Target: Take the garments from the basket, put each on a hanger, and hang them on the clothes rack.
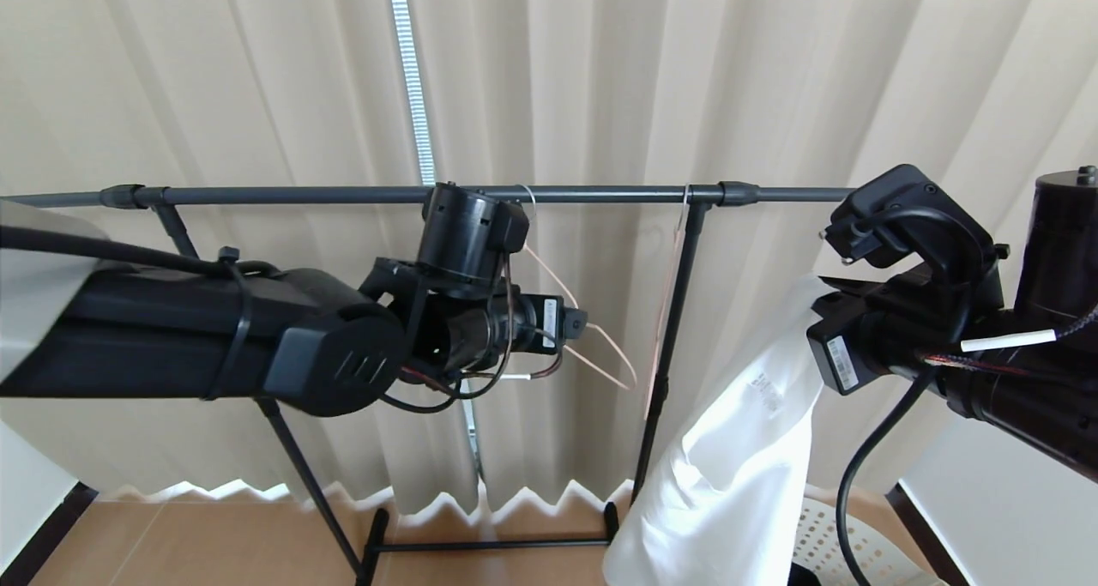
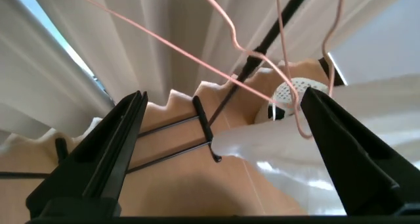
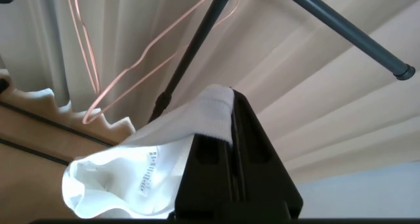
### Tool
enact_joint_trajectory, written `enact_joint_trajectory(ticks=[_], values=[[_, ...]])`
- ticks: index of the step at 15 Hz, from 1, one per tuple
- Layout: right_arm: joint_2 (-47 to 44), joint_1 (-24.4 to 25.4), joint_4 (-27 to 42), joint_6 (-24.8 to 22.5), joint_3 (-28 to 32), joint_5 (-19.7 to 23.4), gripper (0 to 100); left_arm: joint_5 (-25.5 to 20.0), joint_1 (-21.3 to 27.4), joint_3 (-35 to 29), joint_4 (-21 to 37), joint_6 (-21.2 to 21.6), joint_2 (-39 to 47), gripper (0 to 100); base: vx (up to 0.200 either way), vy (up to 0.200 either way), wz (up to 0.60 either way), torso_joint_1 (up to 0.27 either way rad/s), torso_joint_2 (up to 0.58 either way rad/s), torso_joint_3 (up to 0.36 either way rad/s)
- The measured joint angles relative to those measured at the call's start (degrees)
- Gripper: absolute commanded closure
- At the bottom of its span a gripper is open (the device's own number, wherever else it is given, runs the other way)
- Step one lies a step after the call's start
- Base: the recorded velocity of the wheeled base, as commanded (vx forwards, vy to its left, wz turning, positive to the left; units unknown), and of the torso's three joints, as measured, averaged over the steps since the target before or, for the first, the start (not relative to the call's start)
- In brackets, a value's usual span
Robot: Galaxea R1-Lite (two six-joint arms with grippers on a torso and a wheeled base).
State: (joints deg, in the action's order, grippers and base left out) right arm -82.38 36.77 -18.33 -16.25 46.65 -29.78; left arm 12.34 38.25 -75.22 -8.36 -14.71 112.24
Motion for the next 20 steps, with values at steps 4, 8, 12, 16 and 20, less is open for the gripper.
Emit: enact_joint_trajectory(ticks=[4, 8, 12, 16, 20], values=[[-0.6, -0.1, -0.1, 0.0, 0.0, 0.1, 100, 3.3, -1.0, -10.0, 1.9, -0.5, 8.3, 0, 0.000, 0.000, 0.00, 0.000, 0.00, 0.000], [-1.2, -0.1, -0.1, 0.1, 0.2, 0.1, 100, 6.3, -1.0, -18.3, 2.0, -1.4, 15.7, 0, 0.000, 0.000, 0.00, 0.000, 0.00, 0.000], [-1.2, 0.0, -0.1, 0.1, 0.1, 0.0, 100, 10.2, -0.7, -21.6, 2.5, -1.7, 19.8, 0, 0.000, 0.000, 0.00, 0.000, 0.00, 0.000], [-1.2, 0.0, -0.1, 0.2, 0.1, 0.0, 100, 10.4, -1.6, -20.1, 10.1, -4.0, 19.8, 0, 0.000, 0.000, 0.00, 0.000, 0.00, 0.000], [-1.2, 0.0, -0.1, 0.2, 0.0, 0.0, 100, 11.2, -3.6, -17.8, 14.5, -6.4, 17.2, 0, 0.000, 0.000, 0.00, 0.000, 0.00, 0.000]])
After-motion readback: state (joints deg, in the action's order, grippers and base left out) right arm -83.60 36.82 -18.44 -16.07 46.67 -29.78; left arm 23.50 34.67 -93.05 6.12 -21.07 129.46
